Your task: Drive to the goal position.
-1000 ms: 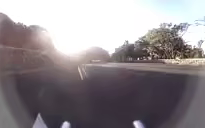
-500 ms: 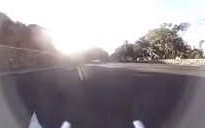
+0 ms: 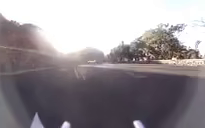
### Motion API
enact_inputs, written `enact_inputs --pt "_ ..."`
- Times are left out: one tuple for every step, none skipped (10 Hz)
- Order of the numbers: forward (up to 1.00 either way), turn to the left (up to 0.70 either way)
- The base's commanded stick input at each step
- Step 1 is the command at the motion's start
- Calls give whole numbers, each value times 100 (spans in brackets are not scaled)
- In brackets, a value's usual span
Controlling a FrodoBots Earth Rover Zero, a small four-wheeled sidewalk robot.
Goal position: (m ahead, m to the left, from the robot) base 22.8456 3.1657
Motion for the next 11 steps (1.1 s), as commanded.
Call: enact_inputs --pt "50 0" --pt "50 -42" --pt "50 -24" --pt "50 0" --pt "50 0" --pt "50 0" --pt "50 0" --pt "50 0" --pt "50 0" --pt "50 0" --pt "50 0"
